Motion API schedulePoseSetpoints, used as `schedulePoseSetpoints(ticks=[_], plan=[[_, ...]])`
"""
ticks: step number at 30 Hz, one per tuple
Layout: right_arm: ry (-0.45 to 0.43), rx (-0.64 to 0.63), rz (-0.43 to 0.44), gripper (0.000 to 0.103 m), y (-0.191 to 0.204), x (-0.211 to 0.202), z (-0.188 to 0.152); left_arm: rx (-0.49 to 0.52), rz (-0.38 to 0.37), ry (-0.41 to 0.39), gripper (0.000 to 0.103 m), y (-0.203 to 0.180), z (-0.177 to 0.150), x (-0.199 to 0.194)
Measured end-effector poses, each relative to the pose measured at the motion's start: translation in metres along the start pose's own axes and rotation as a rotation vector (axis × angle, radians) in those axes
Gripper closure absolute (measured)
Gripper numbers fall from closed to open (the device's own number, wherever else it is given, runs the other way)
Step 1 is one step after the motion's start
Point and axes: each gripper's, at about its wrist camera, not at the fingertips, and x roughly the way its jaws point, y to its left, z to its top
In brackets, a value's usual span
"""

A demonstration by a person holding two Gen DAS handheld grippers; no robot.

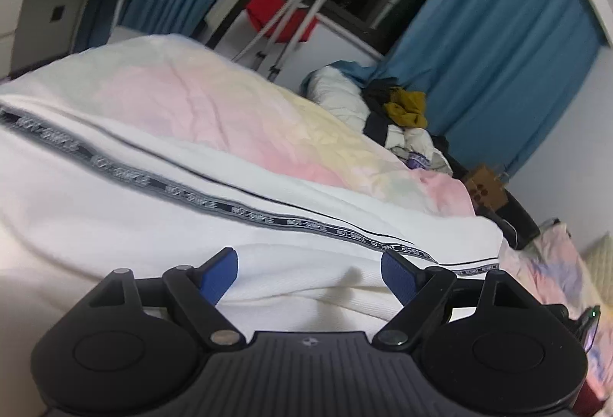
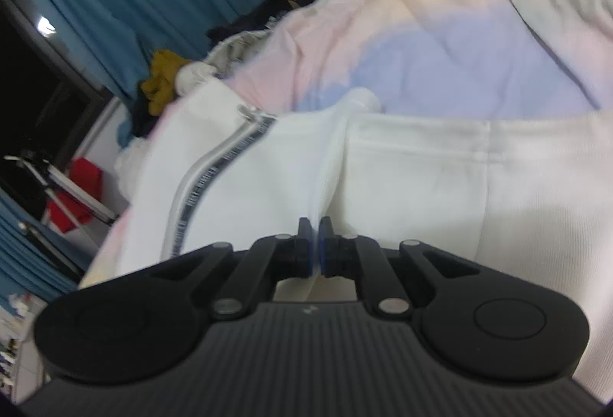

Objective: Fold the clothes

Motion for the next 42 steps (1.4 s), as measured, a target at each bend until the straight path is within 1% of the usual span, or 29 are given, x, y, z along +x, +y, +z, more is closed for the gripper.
schedulePoseSetpoints(ticks=[2,4,7,10,11,13,14,16,18,19,20,22,23,26,27,28,29,31,32,33,34,35,36,37,38,42], plan=[[-0.012,-0.058,-0.001,0.094,0.013,-0.013,0.003,-0.022,0.019,-0.01,0.019,0.001,0.002,-0.013],[-0.017,-0.112,-0.02,0.094,0.023,-0.032,0.001,-0.056,0.073,-0.001,0.02,0.003,0.004,-0.027],[0.018,-0.139,0.002,0.093,0.029,-0.063,0.0,-0.104,0.093,-0.016,0.02,0.01,0.007,-0.057],[0.063,-0.16,-0.019,0.093,0.035,-0.097,-0.006,-0.128,0.167,-0.064,0.02,0.021,0.015,-0.098],[0.079,-0.168,-0.012,0.093,0.037,-0.108,-0.009,-0.133,0.187,-0.082,0.019,0.027,0.02,-0.113],[0.112,-0.183,0.003,0.093,0.041,-0.128,-0.014,-0.178,0.231,-0.11,0.019,0.042,0.035,-0.142],[0.12,-0.2,0.013,0.091,0.042,-0.141,-0.018,-0.228,0.24,-0.131,0.017,0.053,0.042,-0.155],[0.133,-0.235,0.022,0.074,0.045,-0.163,-0.028,-0.335,0.253,-0.169,0.016,0.075,0.056,-0.181],[0.147,-0.248,0.03,0.037,0.044,-0.177,-0.039,-0.426,0.274,-0.191,0.015,0.103,0.069,-0.196],[0.152,-0.24,0.028,0.031,0.043,-0.183,-0.046,-0.465,0.291,-0.199,0.015,0.117,0.076,-0.203],[0.158,-0.233,0.026,0.027,0.042,-0.188,-0.052,-0.471,0.322,-0.191,0.015,0.13,0.083,-0.207],[0.188,-0.228,0.033,0.027,0.044,-0.184,-0.06,-0.48,0.383,-0.174,0.015,0.156,0.097,-0.213],[0.207,-0.233,0.044,0.027,0.047,-0.18,-0.062,-0.475,0.397,-0.148,0.016,0.167,0.103,-0.211],[0.228,-0.233,0.055,0.028,0.052,-0.17,-0.07,-0.545,0.4,-0.054,0.018,0.203,0.115,-0.202],[0.238,-0.23,0.052,0.028,0.053,-0.167,-0.073,-0.586,0.36,-0.013,0.018,0.216,0.117,-0.199],[0.248,-0.227,0.049,0.028,0.054,-0.164,-0.075,-0.634,0.285,0.043,0.02,0.231,0.117,-0.195],[0.263,-0.223,0.045,0.028,0.055,-0.159,-0.078,-0.677,0.209,0.093,0.027,0.241,0.117,-0.188],[0.284,-0.207,0.028,0.028,0.054,-0.152,-0.081,-0.73,0.135,0.137,0.037,0.247,0.116,-0.177],[0.295,-0.198,0.019,0.028,0.054,-0.148,-0.083,-0.756,0.098,0.159,0.037,0.25,0.116,-0.171],[0.304,-0.187,0.015,0.028,0.054,-0.144,-0.085,-0.75,0.083,0.163,0.038,0.248,0.118,-0.166],[0.313,-0.178,0.013,0.028,0.055,-0.141,-0.086,-0.744,0.065,0.164,0.044,0.246,0.121,-0.159],[0.322,-0.17,0.012,0.028,0.055,-0.138,-0.088,-0.742,0.052,0.159,0.064,0.245,0.123,-0.153],[0.329,-0.167,0.011,0.028,0.056,-0.136,-0.089,-0.74,0.038,0.155,0.074,0.244,0.125,-0.148],[0.335,-0.168,0.009,0.028,0.057,-0.134,-0.091,-0.707,0.034,0.13,0.081,0.236,0.134,-0.147],[0.339,-0.175,0.007,0.028,0.058,-0.133,-0.093,-0.673,0.029,0.103,0.092,0.227,0.143,-0.147],[0.324,-0.198,-0.001,0.028,0.062,-0.136,-0.097,-0.537,0.013,-0.002,0.092,0.193,0.178,-0.145]])
